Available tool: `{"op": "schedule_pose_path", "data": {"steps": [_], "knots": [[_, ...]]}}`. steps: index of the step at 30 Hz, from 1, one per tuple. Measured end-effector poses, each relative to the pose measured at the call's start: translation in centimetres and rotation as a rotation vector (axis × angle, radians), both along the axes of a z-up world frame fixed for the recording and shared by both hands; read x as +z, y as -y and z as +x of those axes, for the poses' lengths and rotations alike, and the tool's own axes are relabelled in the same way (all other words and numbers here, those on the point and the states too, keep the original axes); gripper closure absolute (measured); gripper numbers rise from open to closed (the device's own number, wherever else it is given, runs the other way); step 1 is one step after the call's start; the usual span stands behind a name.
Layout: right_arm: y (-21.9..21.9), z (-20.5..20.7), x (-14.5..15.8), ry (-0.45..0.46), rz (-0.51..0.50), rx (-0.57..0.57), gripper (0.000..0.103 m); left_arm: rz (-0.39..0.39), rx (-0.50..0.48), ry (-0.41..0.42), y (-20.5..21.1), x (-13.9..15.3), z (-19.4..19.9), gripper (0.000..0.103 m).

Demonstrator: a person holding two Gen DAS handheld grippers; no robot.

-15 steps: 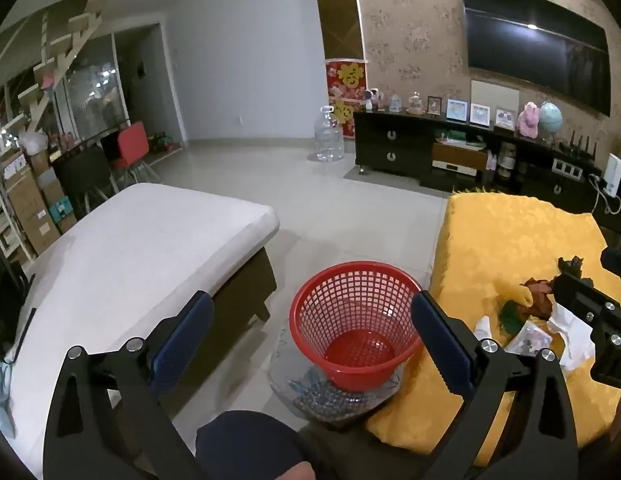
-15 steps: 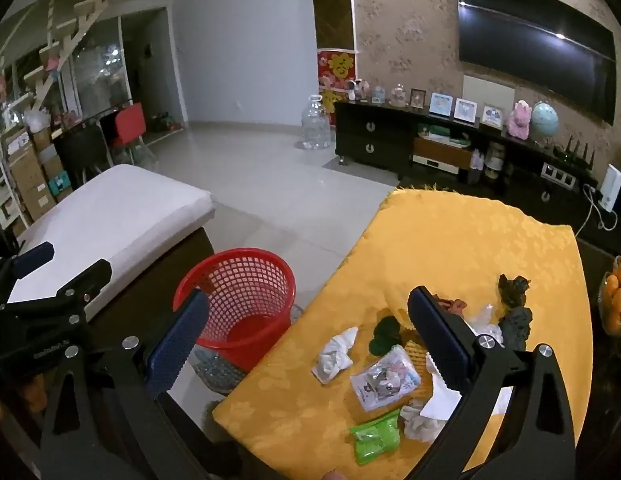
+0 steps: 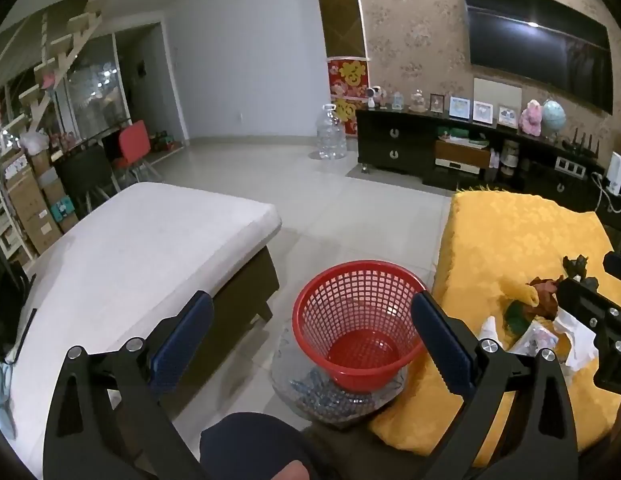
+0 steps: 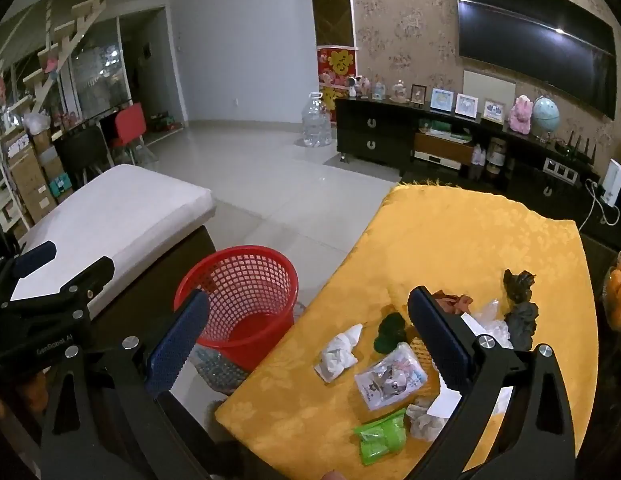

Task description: Collect trash

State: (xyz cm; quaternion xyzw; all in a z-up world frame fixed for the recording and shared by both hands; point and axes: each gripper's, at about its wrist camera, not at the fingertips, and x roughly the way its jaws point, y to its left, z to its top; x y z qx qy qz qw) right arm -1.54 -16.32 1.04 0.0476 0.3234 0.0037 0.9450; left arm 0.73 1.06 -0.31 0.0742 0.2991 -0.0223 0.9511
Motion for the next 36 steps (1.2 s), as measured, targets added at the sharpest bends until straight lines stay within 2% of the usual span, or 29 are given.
{"op": "schedule_pose_path", "data": {"steps": [7,36], "knots": [[-0.5,0.1,-1.2,0.001,0.0,0.0,0.006,0.008,-0.004,-0.007,0.8,-0.3,-0.3,0.008],[-0.5,0.0,-0.8,0.008,0.007,-0.006,0.006,0.012,-0.01,-0.004,1.1,-0.1,-0.4,0.007]]}}
